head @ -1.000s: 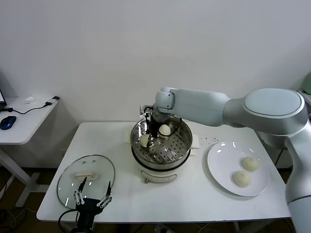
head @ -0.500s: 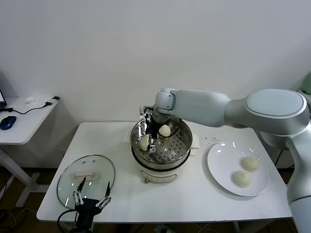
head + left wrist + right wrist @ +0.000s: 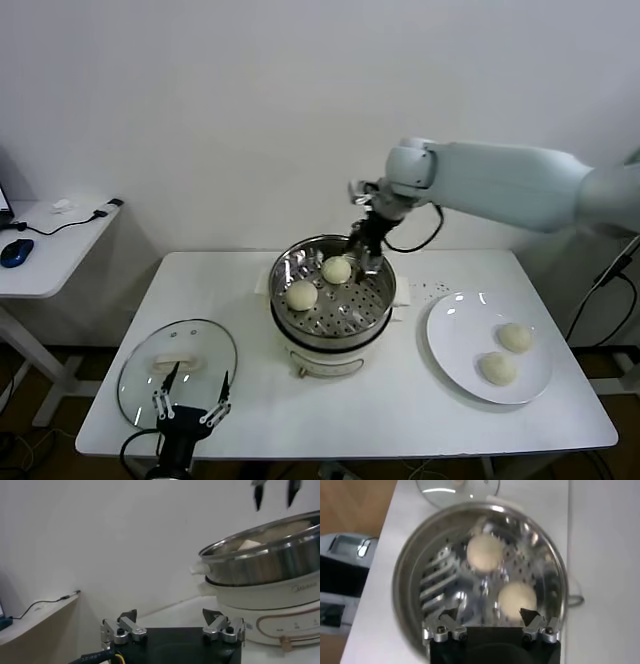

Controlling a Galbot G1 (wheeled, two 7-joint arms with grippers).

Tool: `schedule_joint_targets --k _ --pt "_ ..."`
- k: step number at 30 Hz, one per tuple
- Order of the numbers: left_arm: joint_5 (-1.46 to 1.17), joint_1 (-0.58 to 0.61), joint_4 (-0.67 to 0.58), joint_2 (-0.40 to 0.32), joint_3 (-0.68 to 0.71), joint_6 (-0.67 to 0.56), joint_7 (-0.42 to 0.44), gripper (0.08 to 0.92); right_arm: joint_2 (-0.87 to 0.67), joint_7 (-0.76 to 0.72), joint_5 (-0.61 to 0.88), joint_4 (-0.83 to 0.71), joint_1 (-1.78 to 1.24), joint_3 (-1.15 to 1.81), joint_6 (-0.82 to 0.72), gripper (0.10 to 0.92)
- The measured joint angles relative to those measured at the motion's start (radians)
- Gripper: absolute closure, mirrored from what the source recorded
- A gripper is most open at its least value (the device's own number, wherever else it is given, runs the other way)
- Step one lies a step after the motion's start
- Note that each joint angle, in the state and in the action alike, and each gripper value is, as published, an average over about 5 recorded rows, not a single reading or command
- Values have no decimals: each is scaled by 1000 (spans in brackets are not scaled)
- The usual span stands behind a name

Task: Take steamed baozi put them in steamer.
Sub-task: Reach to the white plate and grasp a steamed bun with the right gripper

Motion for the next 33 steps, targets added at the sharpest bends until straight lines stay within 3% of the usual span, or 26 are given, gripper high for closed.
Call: schedule_joint_targets --k 9,18,33 --pt "2 -2 -6 -7 -3 -1 -11 177 -261 -44 -198 83 -48 48 64 203" --pt "2 -4 -11 -22 -4 2 -11 177 -464 -63 -429 95 -328 268 106 203" --pt "15 -2 -5 -37 0 8 -12 177 -561 -54 -664 30 -739 601 148 203"
